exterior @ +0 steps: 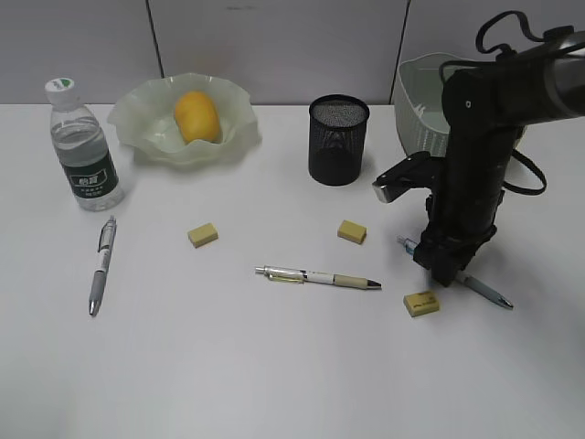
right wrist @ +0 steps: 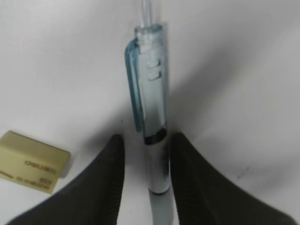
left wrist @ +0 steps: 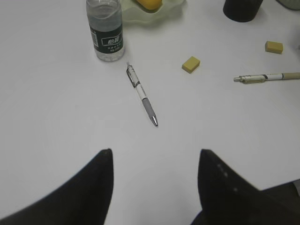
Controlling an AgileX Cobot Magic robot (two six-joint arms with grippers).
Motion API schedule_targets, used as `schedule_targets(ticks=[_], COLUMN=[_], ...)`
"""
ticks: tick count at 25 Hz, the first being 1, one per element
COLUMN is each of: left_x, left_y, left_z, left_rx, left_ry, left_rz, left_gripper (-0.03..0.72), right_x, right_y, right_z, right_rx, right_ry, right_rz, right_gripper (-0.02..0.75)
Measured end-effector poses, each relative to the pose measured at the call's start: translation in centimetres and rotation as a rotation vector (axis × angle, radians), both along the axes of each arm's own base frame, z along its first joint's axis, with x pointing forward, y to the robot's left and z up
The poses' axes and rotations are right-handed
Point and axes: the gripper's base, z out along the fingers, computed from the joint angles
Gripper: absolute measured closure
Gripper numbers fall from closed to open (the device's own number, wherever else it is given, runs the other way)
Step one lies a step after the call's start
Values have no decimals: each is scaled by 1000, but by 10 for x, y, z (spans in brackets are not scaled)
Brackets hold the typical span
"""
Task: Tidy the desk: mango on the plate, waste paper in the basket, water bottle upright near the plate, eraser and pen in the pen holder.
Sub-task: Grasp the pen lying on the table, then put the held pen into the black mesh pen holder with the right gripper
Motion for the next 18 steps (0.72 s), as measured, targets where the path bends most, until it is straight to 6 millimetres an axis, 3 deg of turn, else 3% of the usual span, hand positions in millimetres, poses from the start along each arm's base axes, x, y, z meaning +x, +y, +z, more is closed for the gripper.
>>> schedule_targets(ticks=[6, 12, 16, 18], left_x=[0, 0, 0, 0], left_y=[0, 0, 0, 0], left_z=[0, 0, 0, 0], left_rx=[0, 0, 0, 0], left_ry=[0, 0, 0, 0], left_rz=[0, 0, 0, 0], left_gripper=[252, 252, 252, 252], right_x=[1, 10, 24, 33], right_y=[1, 4, 12, 19], right_z=[0, 10, 35, 60], right_rx=[6, 16, 55, 119], right_ry=[-9, -27, -53, -114], right_rz=[-1, -7, -33, -55], right_gripper=[610, 618, 618, 618])
